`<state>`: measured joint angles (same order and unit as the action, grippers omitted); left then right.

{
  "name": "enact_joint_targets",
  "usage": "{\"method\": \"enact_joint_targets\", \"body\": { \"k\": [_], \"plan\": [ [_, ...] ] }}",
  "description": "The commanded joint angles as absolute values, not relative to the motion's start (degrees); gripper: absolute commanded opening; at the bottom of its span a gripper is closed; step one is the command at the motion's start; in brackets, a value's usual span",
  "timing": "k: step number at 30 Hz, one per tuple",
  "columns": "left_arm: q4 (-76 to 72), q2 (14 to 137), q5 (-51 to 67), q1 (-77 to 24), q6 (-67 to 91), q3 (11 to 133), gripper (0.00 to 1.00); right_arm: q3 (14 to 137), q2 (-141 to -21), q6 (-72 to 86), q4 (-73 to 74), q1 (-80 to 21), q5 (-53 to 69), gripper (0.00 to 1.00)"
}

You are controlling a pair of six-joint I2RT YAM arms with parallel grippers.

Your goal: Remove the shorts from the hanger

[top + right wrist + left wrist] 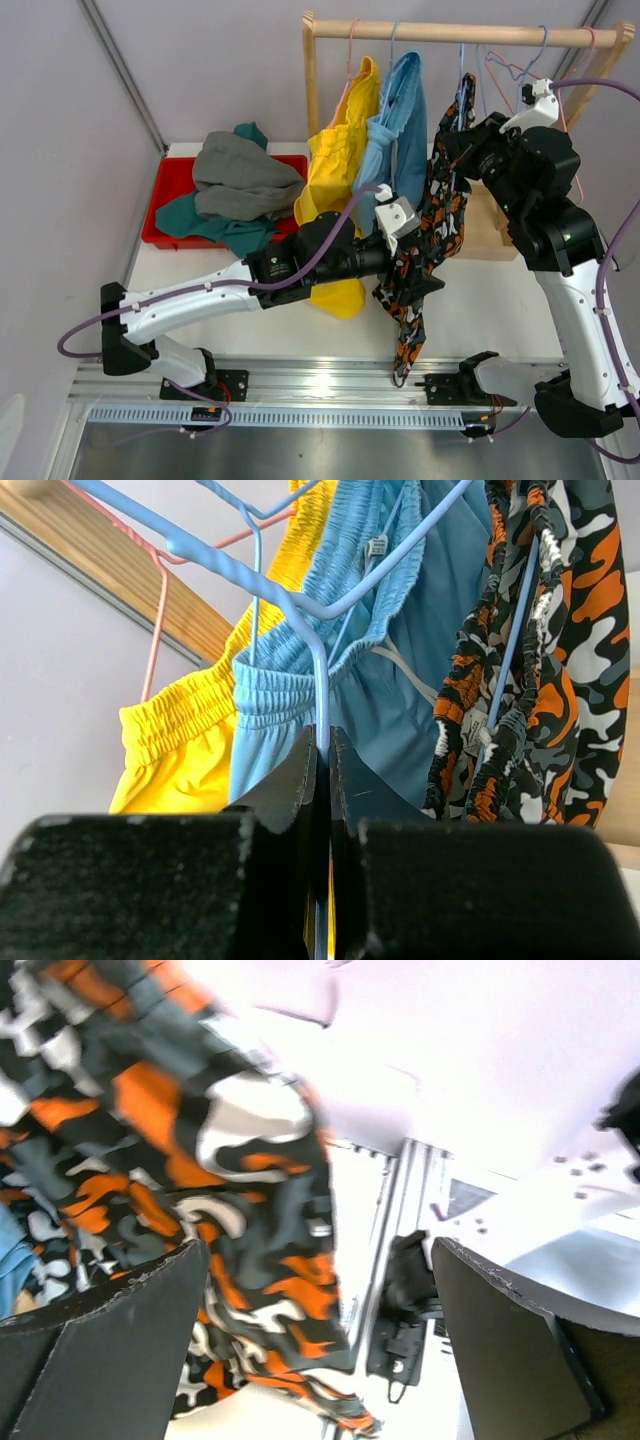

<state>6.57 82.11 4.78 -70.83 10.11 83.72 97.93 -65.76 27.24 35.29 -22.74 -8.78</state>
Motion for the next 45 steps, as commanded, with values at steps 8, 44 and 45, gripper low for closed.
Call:
{"method": "enact_joint_targets", "body": {
  "k": [8, 44, 45],
  "plan": [
    [0.36, 81.29, 4.31, -72.07, 12.13, 80.95, 0.99, 99.22, -65.04, 28.83, 30.14, -22.94, -9.85, 0.00],
    [-3.42, 76.46, -18.98, -94.39, 15.99, 62.67, 0.00, 102.74, -64.69, 31.73, 33.66, -15.82, -5.19, 0.00],
    [-3.78, 78.47, -19.07, -94.39, 16.17, 62.84, 0.00, 102.66, -64.43, 31.99, 33.92, -15.73, -4.92, 0.00]
  ]
}}
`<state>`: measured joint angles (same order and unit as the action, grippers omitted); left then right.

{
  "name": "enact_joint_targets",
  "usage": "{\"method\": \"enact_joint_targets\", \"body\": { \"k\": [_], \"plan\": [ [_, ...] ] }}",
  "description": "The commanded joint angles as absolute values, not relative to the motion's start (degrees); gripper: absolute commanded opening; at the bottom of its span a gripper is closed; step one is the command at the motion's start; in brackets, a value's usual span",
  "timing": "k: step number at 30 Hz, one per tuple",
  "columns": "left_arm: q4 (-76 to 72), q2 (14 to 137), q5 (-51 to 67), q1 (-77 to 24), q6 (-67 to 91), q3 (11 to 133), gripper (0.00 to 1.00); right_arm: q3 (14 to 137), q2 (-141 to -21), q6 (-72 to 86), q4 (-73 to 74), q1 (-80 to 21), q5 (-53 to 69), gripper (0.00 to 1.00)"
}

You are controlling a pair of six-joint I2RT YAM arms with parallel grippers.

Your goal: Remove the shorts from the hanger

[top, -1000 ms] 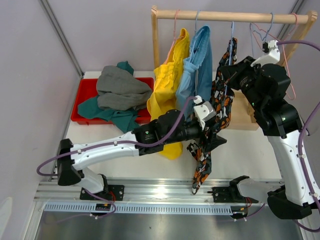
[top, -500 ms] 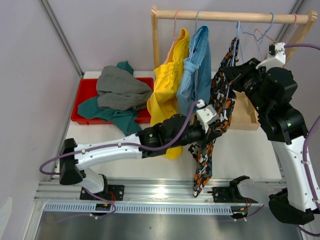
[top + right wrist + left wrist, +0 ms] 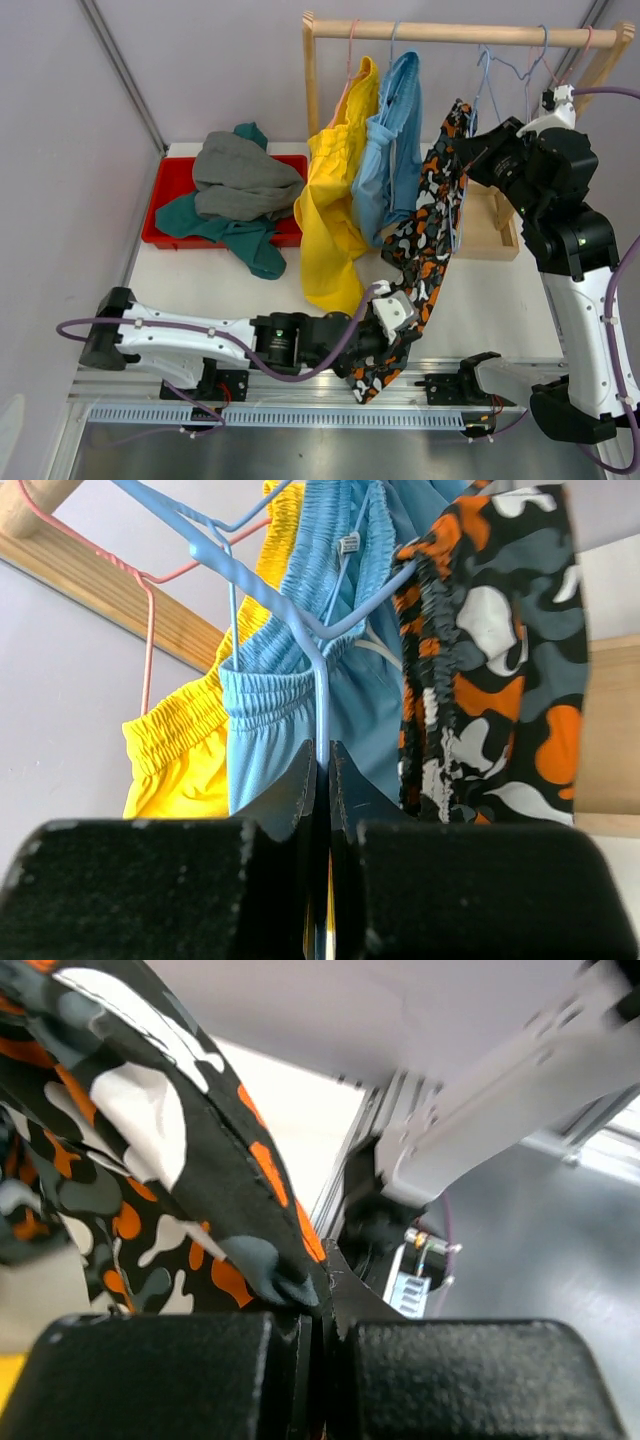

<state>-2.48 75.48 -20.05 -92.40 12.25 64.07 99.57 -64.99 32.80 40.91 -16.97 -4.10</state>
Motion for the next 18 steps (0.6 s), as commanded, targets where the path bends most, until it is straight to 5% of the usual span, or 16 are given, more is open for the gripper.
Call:
{"method": "enact_joint_targets", "body": {
  "k": [1, 11, 18],
  "plan": [
    [-4.13, 79.62, -19.25, -94.39, 16.17, 62.93, 0.00, 102.48, -63.81, 32.34, 34.45, -15.82, -4.40, 0.00],
    [-2.73, 92.63, -24.52, -92.55, 10.02, 78.74, 0.00, 101.42, -57.05, 34.36, 43.06, -15.82, -1.50, 0.00],
    [6.49, 96.94, -28.13, -81.59, 9.14, 92.71, 0.00, 98.97, -50.38, 39.02, 53.94, -15.82, 6.67, 0.00]
  ]
}}
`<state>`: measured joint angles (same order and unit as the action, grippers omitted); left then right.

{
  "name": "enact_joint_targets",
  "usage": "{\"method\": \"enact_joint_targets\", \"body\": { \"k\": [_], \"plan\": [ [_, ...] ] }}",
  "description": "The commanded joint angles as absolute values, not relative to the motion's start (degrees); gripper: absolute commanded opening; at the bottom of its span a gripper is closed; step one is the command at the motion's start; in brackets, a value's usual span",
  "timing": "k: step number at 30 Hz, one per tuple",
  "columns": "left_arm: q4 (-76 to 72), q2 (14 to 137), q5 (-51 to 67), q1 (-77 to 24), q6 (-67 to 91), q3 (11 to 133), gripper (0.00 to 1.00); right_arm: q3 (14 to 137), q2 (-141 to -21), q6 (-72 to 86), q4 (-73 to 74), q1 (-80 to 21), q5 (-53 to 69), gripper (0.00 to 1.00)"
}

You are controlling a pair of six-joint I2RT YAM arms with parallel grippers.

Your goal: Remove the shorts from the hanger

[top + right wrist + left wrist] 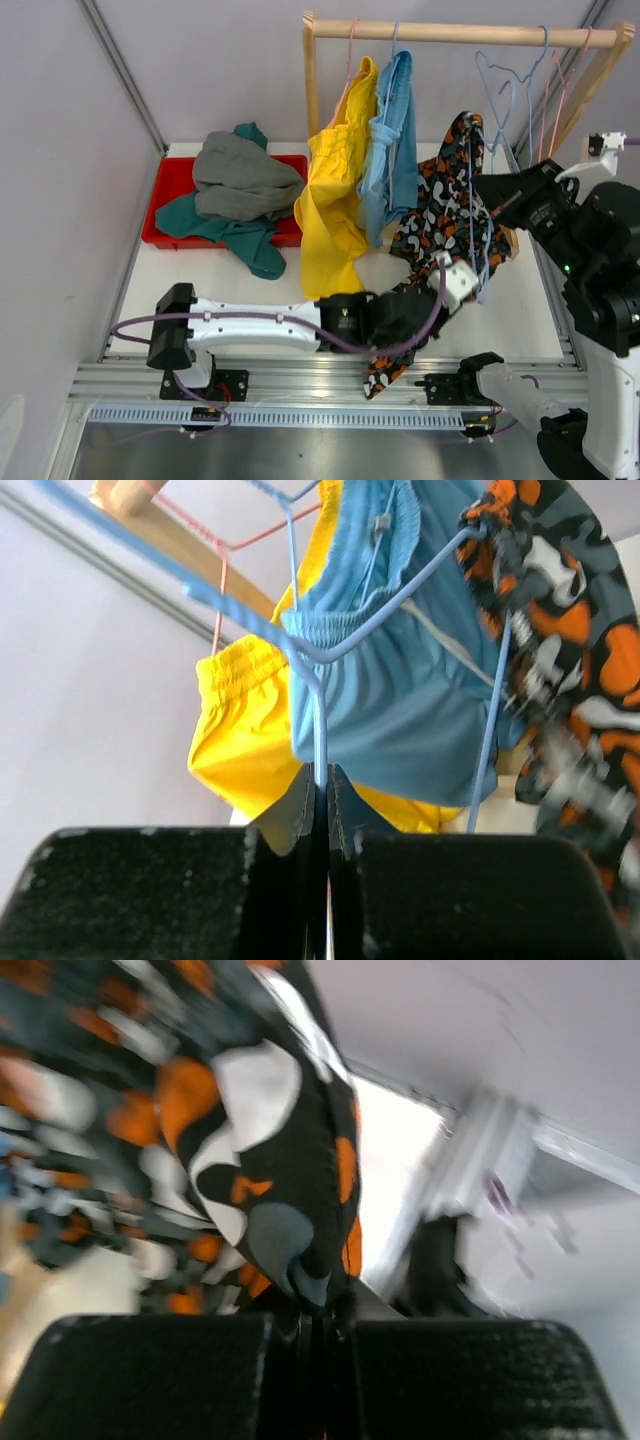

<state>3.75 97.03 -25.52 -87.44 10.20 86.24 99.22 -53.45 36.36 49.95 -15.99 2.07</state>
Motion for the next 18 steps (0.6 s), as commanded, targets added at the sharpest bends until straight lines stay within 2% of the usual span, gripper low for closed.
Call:
{"method": "enact_joint_targets", "body": {
  "k": [1, 6, 8, 11, 13, 18],
  "plan": [
    [6.94, 97.03, -27.86, -80.34, 8.97, 94.55, 0.00, 98.44, -49.49, 39.28, 55.01, -15.91, 7.29, 0.00],
    [12.29, 98.00, -27.60, -74.98, 8.53, 101.24, 0.00, 96.42, -45.62, 40.52, 59.84, -15.91, 9.76, 0.00],
    [12.83, 97.30, -27.95, -74.97, 8.61, 100.46, 0.00, 97.82, -45.79, 39.73, 60.20, -15.82, 9.06, 0.00],
    [13.18, 93.09, -26.46, -75.58, 11.86, 94.41, 0.00, 102.12, -49.21, 37.62, 59.77, -15.91, 7.21, 0.00],
    [12.22, 87.82, -27.24, -78.39, 13.01, 85.91, 0.00, 104.40, -52.80, 36.57, 58.02, -15.91, 6.16, 0.00],
    [16.77, 77.71, -36.11, -88.84, 14.50, 74.37, 0.00, 113.72, -61.86, 32.00, 53.19, -15.73, 3.35, 0.00]
  ]
}}
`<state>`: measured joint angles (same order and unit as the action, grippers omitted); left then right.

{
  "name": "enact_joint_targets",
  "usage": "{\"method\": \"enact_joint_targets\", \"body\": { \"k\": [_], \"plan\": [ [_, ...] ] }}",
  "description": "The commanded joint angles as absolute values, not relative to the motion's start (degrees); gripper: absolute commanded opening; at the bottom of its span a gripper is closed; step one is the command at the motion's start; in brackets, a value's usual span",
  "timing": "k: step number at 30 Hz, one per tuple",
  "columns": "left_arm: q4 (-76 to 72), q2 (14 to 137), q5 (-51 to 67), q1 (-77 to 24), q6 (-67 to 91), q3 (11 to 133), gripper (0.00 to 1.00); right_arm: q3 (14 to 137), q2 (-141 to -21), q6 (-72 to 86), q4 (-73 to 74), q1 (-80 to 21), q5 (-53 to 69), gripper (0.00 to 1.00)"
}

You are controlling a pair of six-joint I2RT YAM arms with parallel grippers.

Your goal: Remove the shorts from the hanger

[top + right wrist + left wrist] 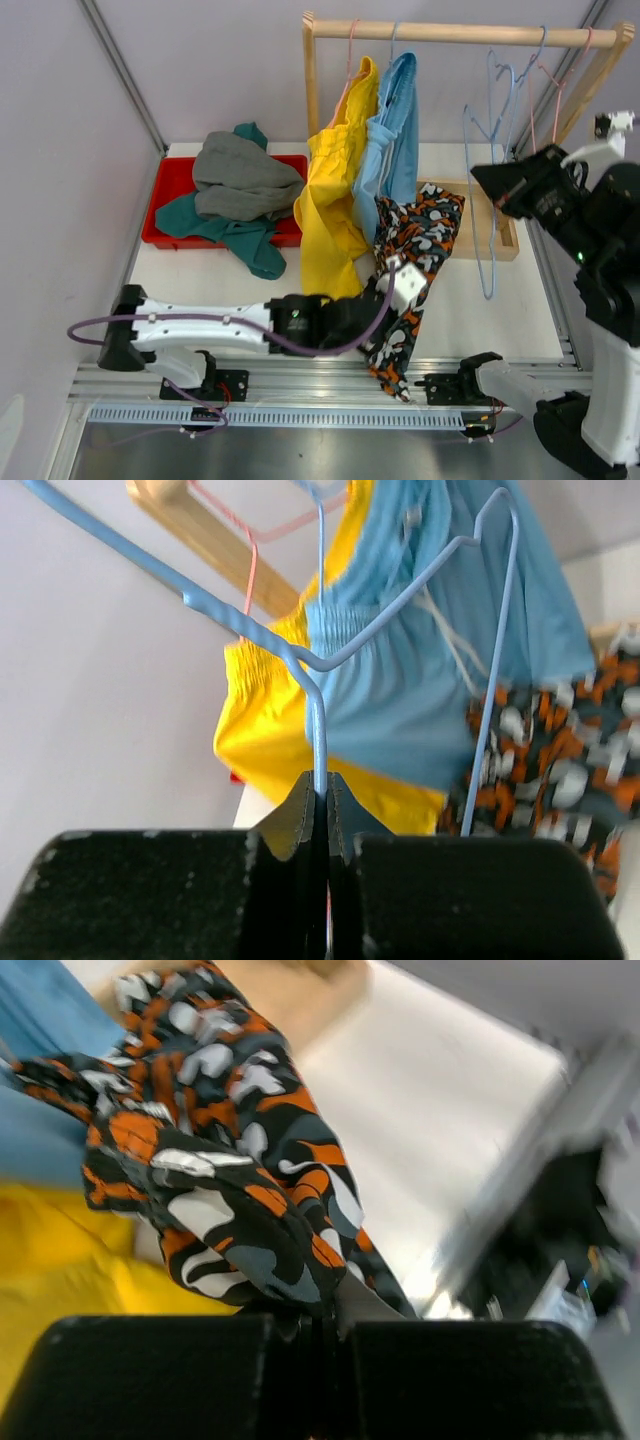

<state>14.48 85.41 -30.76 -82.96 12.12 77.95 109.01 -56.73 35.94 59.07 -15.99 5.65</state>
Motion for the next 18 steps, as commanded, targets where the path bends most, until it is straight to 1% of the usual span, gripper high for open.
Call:
{"method": "enact_joint_targets", "body": {
  "k": [1, 3, 7, 8, 10, 11, 14, 18],
  "plan": [
    [18.35, 74.82, -37.34, -90.34, 15.28, 73.05, 0.00, 115.21, -63.53, 31.47, 52.65, -15.56, 2.99, 0.00],
    [24.67, 72.08, -40.58, -94.28, 18.27, 71.64, 0.00, 118.47, -67.93, 30.68, 50.47, -14.68, 2.90, 0.00],
    [35.75, 66.37, -46.13, -99.75, 25.56, 70.31, 0.00, 119.27, -72.94, 31.46, 45.01, -10.03, 5.79, 0.00],
    [40.47, 64.97, -47.36, -101.41, 28.71, 70.40, 0.00, 119.27, -73.91, 32.07, 43.96, -8.80, 7.02, 0.00],
    [45.94, 64.16, -51.21, -102.56, 32.15, 71.36, 0.00, 119.53, -76.89, 33.65, 40.97, -5.64, 9.57, 0.00],
    [51.71, 63.99, -52.37, -102.92, 35.65, 71.54, 0.00, 119.53, -77.77, 34.01, 40.09, -4.76, 10.10, 0.00],
    [60.26, 63.11, -56.33, -102.92, 39.97, 73.38, 0.00, 120.67, -81.73, 35.07, 36.57, -2.73, 11.60, 0.00],
    [62.84, 60.30, -58.27, -102.92, 39.55, 74.18, 0.00, 122.25, -86.30, 35.60, 34.81, -1.76, 12.39, 0.00]
  ]
}}
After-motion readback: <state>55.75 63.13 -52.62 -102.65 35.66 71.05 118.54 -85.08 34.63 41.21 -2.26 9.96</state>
